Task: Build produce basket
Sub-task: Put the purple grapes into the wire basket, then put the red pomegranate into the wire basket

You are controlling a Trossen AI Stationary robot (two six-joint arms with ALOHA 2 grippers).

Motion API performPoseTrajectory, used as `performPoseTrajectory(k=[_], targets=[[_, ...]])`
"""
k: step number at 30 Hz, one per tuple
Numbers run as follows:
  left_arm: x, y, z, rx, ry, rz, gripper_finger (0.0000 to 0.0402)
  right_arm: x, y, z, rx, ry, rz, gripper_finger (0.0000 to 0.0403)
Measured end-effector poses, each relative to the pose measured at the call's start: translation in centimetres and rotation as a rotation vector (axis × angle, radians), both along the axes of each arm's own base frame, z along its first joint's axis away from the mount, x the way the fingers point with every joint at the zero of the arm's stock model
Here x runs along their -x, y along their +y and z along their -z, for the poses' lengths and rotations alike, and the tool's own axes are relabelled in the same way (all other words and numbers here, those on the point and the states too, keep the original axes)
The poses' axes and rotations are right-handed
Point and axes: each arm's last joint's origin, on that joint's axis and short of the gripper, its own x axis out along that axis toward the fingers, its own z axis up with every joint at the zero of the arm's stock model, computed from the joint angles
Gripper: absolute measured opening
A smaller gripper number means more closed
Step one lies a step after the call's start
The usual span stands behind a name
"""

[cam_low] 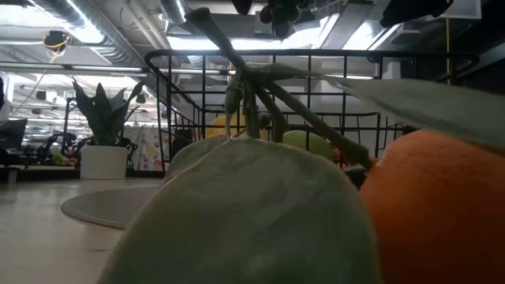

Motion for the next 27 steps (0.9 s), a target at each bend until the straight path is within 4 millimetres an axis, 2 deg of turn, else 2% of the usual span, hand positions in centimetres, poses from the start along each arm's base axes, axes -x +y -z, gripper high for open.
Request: performPoseTrajectory(k=[7,13,19,27], targets=[[-0.23,0.11,0.34,-0.003,0.01,-0.009,0.0073,0.01,0.0,-0.01,0.0,-0.001,0.0,0.0114],[-0.25,0.23,0.32,0.014,0.011,-0.024,0.009,0.01,0.0,-0.01,-0.001,-0.001,0.0,0.0114],[-0.27,0.58,0.32,-0.003,0.006,-0.138,0.0104,0.01,0.0,-0.01,-0.001,-0.001,0.0,0.0114],[-0.26,0.48,0.32,0.035,0.009,-0.142,0.0139,0.02,-0.01,-0.02,-0.001,-0.001,0.0,0.0114]])
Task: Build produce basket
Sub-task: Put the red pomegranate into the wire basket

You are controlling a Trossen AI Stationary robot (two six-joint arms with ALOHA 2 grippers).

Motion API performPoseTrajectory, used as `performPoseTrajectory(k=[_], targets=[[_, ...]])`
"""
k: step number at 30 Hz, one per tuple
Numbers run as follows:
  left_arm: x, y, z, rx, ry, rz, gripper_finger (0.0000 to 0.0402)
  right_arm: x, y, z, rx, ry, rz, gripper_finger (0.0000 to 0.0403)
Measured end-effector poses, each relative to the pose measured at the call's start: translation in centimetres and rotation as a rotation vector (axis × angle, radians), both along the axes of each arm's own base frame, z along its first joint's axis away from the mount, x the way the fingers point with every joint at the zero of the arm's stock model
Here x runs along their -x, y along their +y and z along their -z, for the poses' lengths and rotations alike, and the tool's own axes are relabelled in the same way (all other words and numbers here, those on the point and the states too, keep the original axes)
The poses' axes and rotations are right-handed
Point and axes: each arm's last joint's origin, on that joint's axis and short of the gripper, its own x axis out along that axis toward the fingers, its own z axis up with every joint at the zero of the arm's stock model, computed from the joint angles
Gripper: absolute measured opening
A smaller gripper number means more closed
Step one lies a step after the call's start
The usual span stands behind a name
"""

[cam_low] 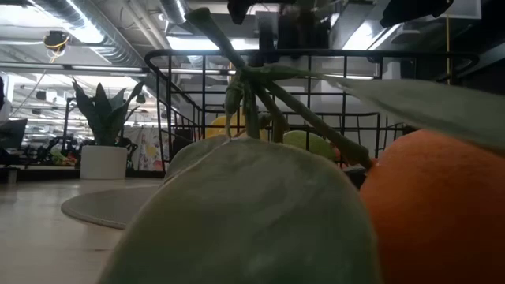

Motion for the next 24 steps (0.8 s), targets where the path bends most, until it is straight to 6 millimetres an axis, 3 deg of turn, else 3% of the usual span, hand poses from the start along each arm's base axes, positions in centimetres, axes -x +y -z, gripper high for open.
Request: performPoseTrajectory(k=[6,19,24], targets=[[0.0,0.01,0.0,0.006,0.0,-0.001,0.0161,0.0,0.01,0.01,-0.004,0.003,-0.003,0.0114],[0.0,0.01,0.01,0.007,0.001,0.0,0.016,0.0,0.01,0.01,-0.005,0.003,-0.004,0.0114],[0.0,0.01,0.01,0.007,0.001,0.0,0.0161,-0.23,-0.67,-0.24,0.077,-0.064,0.099,0.0114]])
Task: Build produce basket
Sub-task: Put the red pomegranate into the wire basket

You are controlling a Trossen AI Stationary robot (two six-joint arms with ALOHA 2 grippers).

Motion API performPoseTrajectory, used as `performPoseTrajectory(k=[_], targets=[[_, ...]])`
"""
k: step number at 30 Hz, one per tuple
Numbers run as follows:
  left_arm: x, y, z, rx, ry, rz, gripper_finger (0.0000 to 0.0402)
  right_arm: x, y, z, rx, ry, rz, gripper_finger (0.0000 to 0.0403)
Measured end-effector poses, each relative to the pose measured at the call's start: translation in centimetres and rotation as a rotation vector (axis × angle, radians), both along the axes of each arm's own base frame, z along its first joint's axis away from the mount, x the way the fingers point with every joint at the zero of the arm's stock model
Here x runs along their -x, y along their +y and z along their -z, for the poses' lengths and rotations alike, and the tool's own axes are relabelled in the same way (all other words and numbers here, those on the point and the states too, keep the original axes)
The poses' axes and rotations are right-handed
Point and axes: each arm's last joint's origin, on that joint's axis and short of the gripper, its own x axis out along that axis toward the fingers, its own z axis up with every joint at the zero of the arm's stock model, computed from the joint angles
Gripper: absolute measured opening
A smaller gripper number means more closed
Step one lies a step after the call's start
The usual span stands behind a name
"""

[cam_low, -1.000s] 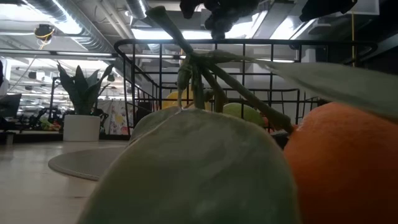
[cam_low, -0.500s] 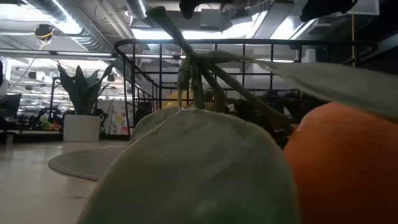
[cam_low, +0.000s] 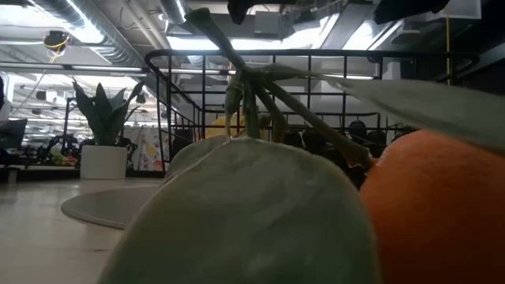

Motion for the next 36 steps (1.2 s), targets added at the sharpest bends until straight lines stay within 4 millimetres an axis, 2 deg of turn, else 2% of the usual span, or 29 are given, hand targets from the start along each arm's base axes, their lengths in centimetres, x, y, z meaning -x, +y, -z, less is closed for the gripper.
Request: performPoseTrajectory(k=[5,13,18,22,28,36], targets=[[0.0,0.0,0.0,0.0,0.0,0.0,0.0162,-0.8,-2.3,-1.3,0.016,-0.039,0.115,0.0114],[0.0,0.0,0.0,-0.001,0.001,0.0,0.0162,-2.8,-7.6,-5.7,-0.052,0.01,0.134,0.0114],[0.1,-0.2,-0.1,0.0,-0.001,0.008,0.0162,-2.7,-10.7,-7.3,-0.01,0.09,0.155,0.0114],[0.3,-0.6,-0.3,0.001,-0.009,0.02,0.016,-2.6,-13.0,-7.2,-0.045,0.112,0.209,0.0114],[0.3,-1.0,-0.3,0.001,-0.009,0.029,0.0159,-2.8,-16.3,-5.3,-0.182,0.142,0.24,0.0114],[0.3,-0.9,-0.3,0.0,-0.01,0.029,0.0158,-4.0,-19.7,-0.8,-0.33,0.235,0.283,0.0114]])
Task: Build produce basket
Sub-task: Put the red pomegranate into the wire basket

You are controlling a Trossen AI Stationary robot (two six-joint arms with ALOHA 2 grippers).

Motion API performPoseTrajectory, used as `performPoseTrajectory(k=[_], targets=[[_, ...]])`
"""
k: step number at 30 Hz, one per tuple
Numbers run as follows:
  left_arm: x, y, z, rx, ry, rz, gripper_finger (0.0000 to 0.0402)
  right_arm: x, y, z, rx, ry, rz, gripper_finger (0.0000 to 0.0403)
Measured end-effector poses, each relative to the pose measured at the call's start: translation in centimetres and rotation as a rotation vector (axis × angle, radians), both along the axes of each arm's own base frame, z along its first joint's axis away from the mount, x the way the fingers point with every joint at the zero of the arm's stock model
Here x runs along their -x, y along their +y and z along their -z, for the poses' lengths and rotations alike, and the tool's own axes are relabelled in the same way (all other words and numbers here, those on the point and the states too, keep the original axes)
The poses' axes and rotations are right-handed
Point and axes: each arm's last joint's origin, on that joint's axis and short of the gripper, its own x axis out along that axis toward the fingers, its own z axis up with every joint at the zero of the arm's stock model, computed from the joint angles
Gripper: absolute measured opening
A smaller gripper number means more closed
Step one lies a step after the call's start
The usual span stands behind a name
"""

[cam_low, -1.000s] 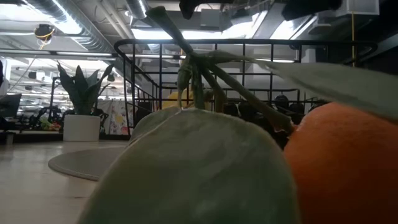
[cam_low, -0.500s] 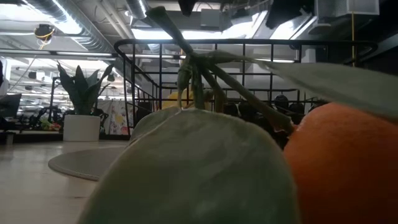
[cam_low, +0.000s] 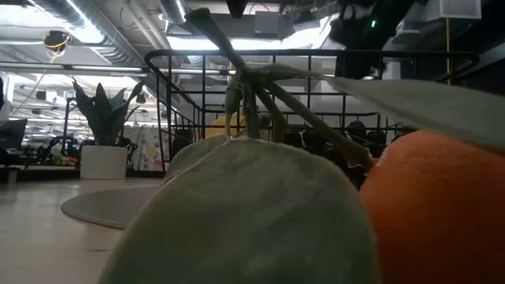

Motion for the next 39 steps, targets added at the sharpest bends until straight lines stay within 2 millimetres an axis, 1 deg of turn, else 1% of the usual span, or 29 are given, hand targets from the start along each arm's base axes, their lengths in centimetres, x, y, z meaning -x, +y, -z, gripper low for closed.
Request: performPoseTrajectory(k=[3,7,13,18,22,33,39], targets=[[0.0,0.0,0.0,0.0,0.0,-0.001,0.0158,-0.5,-0.9,2.3,-0.015,0.069,0.009,0.0114],[0.0,0.0,0.0,-0.001,0.0,-0.001,0.0158,-1.3,-1.8,4.5,-0.081,0.112,0.004,0.0114],[0.0,0.0,0.0,-0.001,0.0,-0.001,0.0158,-2.4,-3.4,6.4,-0.127,0.135,-0.033,0.0114],[0.0,0.0,0.0,-0.002,0.0,-0.001,0.0158,-2.6,-4.3,7.6,-0.199,0.145,-0.074,0.0114],[0.0,0.0,0.0,-0.002,0.001,-0.001,0.0158,-2.7,-4.7,8.0,-0.224,0.151,-0.095,0.0114],[0.0,0.0,0.0,-0.002,0.001,-0.001,0.0158,-2.6,-4.8,8.0,-0.22,0.155,-0.102,0.0114],[0.0,0.0,0.0,-0.002,0.001,-0.001,0.0158,-2.7,-4.8,8.0,-0.192,0.167,-0.146,0.0114]])
